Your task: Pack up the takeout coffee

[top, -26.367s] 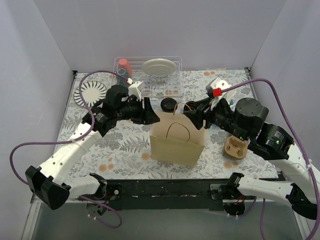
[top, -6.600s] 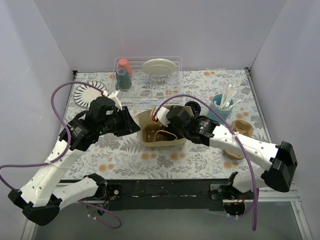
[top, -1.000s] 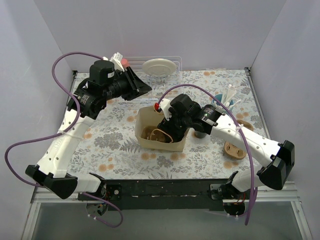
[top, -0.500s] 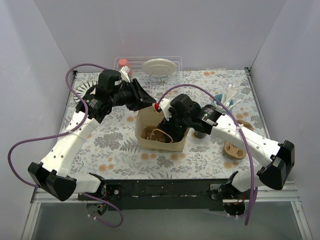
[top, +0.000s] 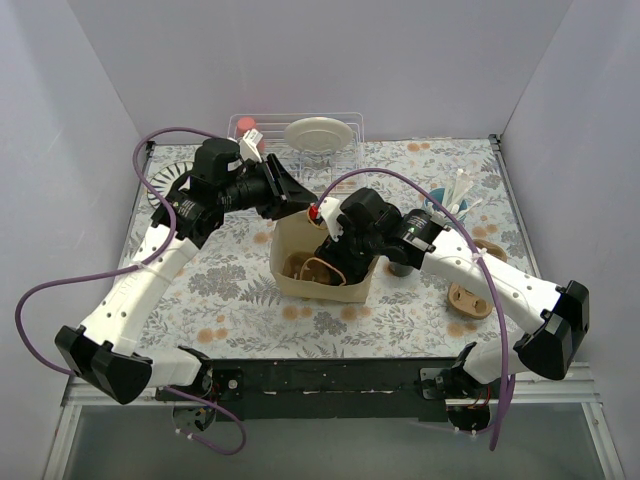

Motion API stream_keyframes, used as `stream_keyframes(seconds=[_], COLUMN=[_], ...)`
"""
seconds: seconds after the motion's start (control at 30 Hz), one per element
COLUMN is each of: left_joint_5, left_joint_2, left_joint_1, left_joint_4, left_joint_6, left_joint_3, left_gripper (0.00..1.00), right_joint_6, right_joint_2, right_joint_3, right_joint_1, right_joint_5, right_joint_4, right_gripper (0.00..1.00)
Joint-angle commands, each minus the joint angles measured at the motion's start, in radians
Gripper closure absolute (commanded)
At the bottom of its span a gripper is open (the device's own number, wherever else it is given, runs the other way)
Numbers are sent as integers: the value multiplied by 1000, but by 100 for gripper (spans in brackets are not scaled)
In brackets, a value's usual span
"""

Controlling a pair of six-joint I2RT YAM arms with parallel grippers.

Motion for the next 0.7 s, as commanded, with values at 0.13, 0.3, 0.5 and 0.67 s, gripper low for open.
stream_keyframes(seconds=[0.13, 0.3, 0.5, 0.67], left_joint_5=[52, 49, 44, 32], left_joint_2=[-43, -55, -44, -33], left_joint_1=[5, 5, 5, 5], left_joint_4=[14, 14, 11, -9], left_joint_6=[-18, -18, -16, -4], left_joint_3=[-29, -40, -28, -11], left_gripper=[76, 91, 100, 100], right_joint_6=[14, 14, 16, 17], right_joint_2=[-5, -5, -14, -26], right_joint_3=[2, -1, -5, -11], right_joint_1=[-4, -4, -4, -4], right_joint_5=[-9, -8, -2, 5], right_joint_4=[37, 35, 32, 35], right_gripper=[19, 20, 20, 20])
